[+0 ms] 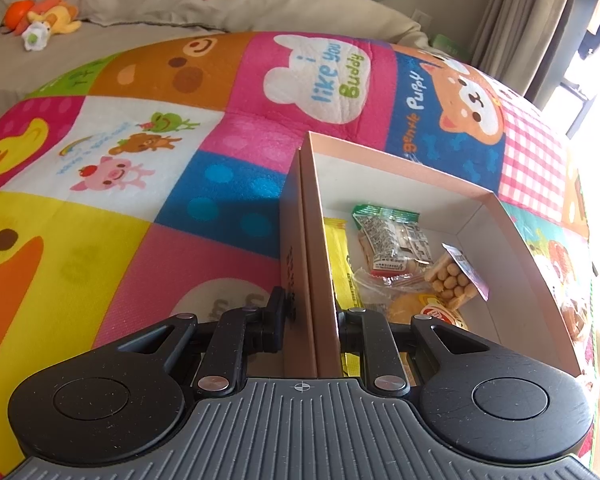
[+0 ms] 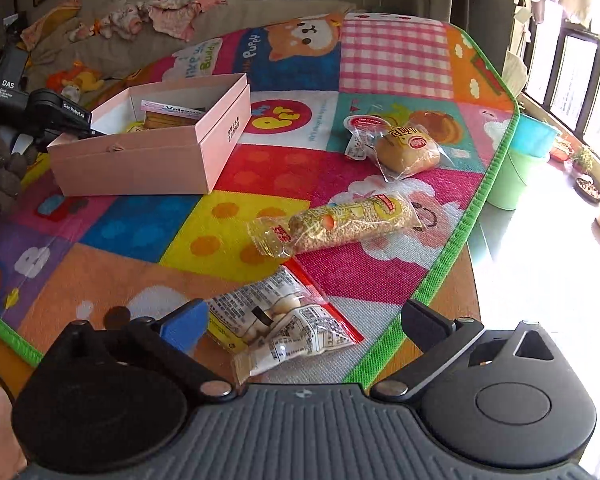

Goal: Organize objects
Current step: 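Move the right gripper back to the snacks and grasp a wrapped yellow bun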

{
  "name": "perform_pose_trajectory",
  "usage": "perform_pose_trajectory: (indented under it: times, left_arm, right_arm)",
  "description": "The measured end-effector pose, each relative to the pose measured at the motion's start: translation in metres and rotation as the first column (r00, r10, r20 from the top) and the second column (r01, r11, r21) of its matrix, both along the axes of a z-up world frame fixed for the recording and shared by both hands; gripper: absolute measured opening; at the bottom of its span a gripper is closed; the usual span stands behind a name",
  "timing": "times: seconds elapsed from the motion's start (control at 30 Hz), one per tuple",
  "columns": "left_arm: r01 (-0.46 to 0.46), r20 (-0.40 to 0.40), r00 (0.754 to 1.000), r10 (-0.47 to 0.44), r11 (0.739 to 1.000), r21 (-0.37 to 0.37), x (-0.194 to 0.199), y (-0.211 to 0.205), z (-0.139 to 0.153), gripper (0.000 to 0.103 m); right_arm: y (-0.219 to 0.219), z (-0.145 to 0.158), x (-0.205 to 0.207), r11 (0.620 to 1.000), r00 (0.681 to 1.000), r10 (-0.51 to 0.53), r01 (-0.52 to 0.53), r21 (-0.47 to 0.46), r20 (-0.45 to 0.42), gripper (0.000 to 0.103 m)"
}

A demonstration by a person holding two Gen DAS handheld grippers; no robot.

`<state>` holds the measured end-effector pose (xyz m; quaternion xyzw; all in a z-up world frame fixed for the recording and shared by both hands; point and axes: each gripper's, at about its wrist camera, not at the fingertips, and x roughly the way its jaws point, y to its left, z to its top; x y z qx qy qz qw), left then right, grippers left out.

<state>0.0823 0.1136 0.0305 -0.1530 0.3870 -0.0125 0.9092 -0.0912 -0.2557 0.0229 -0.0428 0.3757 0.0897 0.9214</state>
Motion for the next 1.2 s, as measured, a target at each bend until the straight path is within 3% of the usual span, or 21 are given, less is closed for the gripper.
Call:
perform_pose_trajectory:
  times: [0.17, 0.27, 0.33, 0.43, 0.53, 0.6, 0.7, 0.9, 1.0, 1.2]
  left_arm:
    - [-0.001, -0.001, 1.0, 0.001, 1.0, -0.001, 0.0, 0.0, 0.0, 0.022]
    - [-0.001, 0.0, 1.0, 0.001, 1.0, -0.001, 0.0, 0.0, 0.0, 0.022]
    - [-0.002, -0.001, 1.0, 0.002, 1.0, -0.001, 0.0, 0.0, 0.0, 0.022]
    - [-0.001, -0.001, 1.0, 0.001, 1.0, -0.003, 0.0, 0.001, 0.0, 0.022]
    - [-0.002, -0.001, 1.0, 0.002, 1.0, -0.002, 0.0, 0.001, 0.0, 0.022]
    - [-0.001, -0.002, 1.0, 0.001, 1.0, -0.003, 0.0, 0.001, 0.0, 0.022]
    - [0.0, -0.001, 1.0, 0.0, 1.0, -0.003, 0.0, 0.001, 0.0, 0.022]
    - [-0.001, -0.001, 1.0, 0.001, 1.0, -0.004, 0.0, 0.001, 0.001, 0.022]
    - [0.001, -0.001, 1.0, -0.001, 1.0, -0.005, 0.0, 0.001, 0.001, 0.022]
    - [0.0, -0.002, 1.0, 0.0, 1.0, -0.003, 0.0, 0.002, 0.0, 0.022]
  right_arm:
    - [-0.001, -0.007, -0.008, 0.99, 1.0, 0.011, -0.011, -0.138, -0.004, 0.103]
    - [-0.008, -0.005, 0.0, 0.983, 0.997, -0.076, 0.08, -0.166, 0.034, 0.103]
    - [-0.018, -0.001, 0.007, 0.987, 0.992, -0.121, 0.124, -0.1, 0.035, 0.102]
    - [-0.028, 0.004, 0.017, 0.985, 0.988, -0.155, 0.155, 0.081, -0.006, 0.102]
    - [-0.029, 0.0, 0.03, 0.95, 0.984, -0.158, 0.174, 0.26, -0.082, 0.091]
    - [-0.022, -0.005, 0.038, 0.925, 0.98, -0.164, 0.193, 0.328, -0.114, 0.089]
    - [-0.003, -0.005, 0.051, 0.939, 0.979, -0.176, 0.197, 0.283, -0.098, 0.084]
    - [0.017, 0.004, 0.056, 0.961, 0.998, -0.029, 0.044, 0.272, -0.057, 0.081]
    - [0.006, 0.013, 0.059, 0.964, 0.995, -0.098, 0.103, 0.246, -0.033, 0.082]
    - [-0.032, 0.001, 0.097, 0.923, 0.962, -0.226, 0.261, 0.282, -0.15, 0.082]
